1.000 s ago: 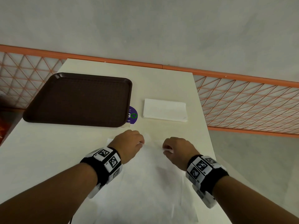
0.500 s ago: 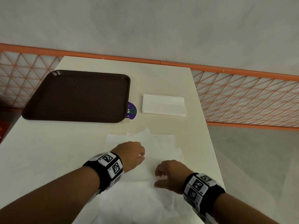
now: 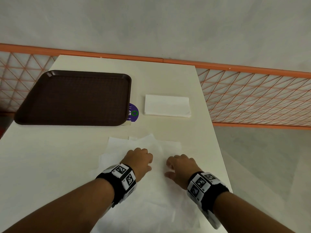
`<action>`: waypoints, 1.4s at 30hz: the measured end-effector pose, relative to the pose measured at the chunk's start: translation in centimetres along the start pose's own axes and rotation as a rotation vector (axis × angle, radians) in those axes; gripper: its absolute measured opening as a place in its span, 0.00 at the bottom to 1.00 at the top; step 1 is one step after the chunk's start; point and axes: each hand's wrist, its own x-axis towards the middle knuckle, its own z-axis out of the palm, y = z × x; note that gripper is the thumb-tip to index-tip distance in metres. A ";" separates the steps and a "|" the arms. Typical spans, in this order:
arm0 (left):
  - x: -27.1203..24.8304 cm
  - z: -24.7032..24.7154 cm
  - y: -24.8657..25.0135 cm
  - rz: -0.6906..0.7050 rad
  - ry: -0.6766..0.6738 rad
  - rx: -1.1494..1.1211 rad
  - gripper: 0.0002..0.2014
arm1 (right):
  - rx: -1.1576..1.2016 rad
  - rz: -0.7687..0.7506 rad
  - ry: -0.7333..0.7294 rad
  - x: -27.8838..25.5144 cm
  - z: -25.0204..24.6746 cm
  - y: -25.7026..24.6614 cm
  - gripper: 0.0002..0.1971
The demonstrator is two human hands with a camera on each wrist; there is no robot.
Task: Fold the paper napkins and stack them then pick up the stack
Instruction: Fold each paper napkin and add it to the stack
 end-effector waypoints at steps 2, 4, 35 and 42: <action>0.1 -0.1 0.1 -0.003 -0.009 -0.002 0.13 | -0.004 -0.012 -0.020 0.1 -0.1 -0.1 0.16; 0.1 -0.1 0.2 -0.019 -0.014 -0.008 0.10 | -0.023 -0.026 -0.032 0.2 -0.3 -0.1 0.13; 1.1 -2.3 -1.2 -0.123 0.095 -0.107 0.19 | 0.028 0.001 0.153 1.6 -2.2 2.1 0.20; -0.8 1.7 1.3 -0.039 0.080 0.043 0.26 | -0.185 -0.192 -0.002 0.3 2.1 -0.8 0.33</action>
